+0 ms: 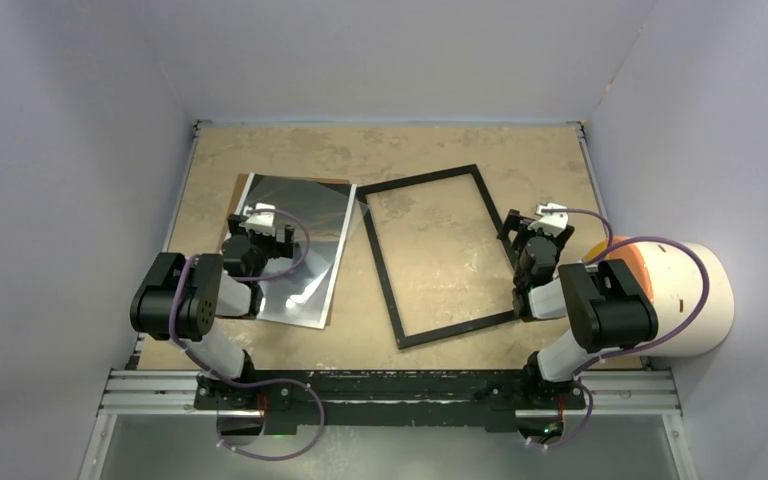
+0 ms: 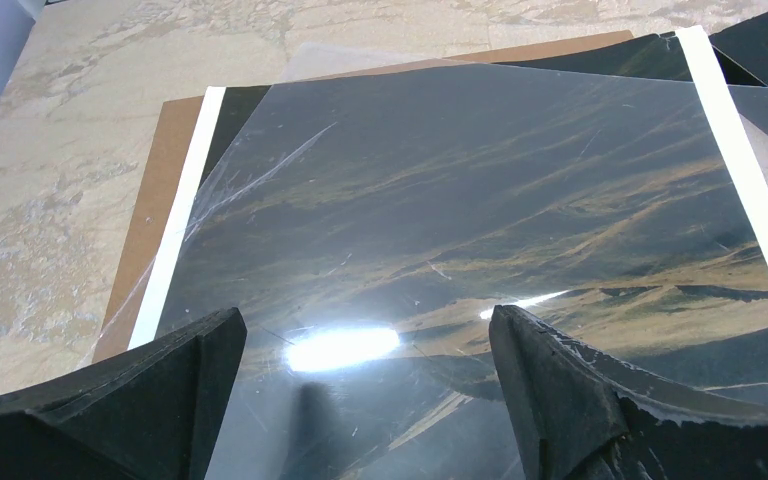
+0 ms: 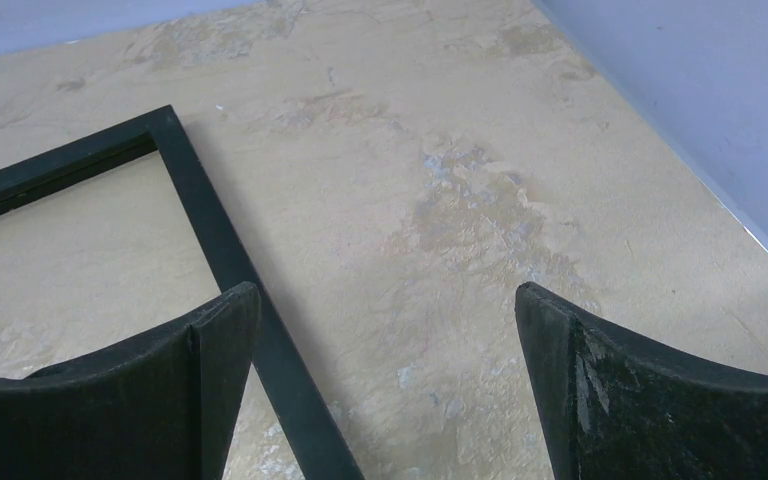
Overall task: Put the photo into the frame
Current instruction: Turn over the photo frame at the center of the board.
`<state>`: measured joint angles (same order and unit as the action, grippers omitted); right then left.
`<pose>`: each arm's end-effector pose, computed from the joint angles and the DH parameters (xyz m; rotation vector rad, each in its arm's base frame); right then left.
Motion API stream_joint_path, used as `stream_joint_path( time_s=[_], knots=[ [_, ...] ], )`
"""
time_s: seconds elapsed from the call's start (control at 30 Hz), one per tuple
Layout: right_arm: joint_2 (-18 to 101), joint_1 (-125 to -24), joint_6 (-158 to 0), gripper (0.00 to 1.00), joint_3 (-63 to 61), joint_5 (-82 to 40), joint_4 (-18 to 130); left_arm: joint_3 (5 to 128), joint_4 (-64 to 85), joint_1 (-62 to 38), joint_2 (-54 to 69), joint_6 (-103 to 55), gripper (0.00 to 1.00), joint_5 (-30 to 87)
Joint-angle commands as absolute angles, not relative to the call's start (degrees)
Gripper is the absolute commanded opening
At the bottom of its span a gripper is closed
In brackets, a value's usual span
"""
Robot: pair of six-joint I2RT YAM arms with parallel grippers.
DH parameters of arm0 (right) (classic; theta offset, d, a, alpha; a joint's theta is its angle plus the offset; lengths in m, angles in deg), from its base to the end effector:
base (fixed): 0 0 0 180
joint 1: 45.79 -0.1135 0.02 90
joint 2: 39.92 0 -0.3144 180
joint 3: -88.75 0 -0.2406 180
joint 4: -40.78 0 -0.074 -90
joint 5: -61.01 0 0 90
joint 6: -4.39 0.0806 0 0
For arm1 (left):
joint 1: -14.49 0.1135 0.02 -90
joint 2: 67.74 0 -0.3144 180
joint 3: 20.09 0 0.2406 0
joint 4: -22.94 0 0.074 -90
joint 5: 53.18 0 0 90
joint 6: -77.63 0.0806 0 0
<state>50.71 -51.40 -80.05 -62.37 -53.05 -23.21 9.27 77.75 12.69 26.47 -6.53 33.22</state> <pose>0.2867 -0.0049 0.2217 0.3320 1.5012 -0.1664 0.2971 -0.0144 0.1823 0.1621 1.7381 -0.0032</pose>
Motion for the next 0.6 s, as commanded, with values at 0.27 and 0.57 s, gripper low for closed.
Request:
stream_joint_path(
  time_s=[0.27, 0.57],
  knots=[
    [50.06, -51.19, -78.98, 0.99, -62.80, -51.83, -23.79, 10.11, 79.53, 12.98, 24.67, -6.26, 1.00, 31.89],
    [43.77, -58.10, -82.47, 0.99, -39.41, -63.31, 17.62, 38.33, 28.30, 15.48, 16.40, -2.52, 1.00, 29.66]
  ],
)
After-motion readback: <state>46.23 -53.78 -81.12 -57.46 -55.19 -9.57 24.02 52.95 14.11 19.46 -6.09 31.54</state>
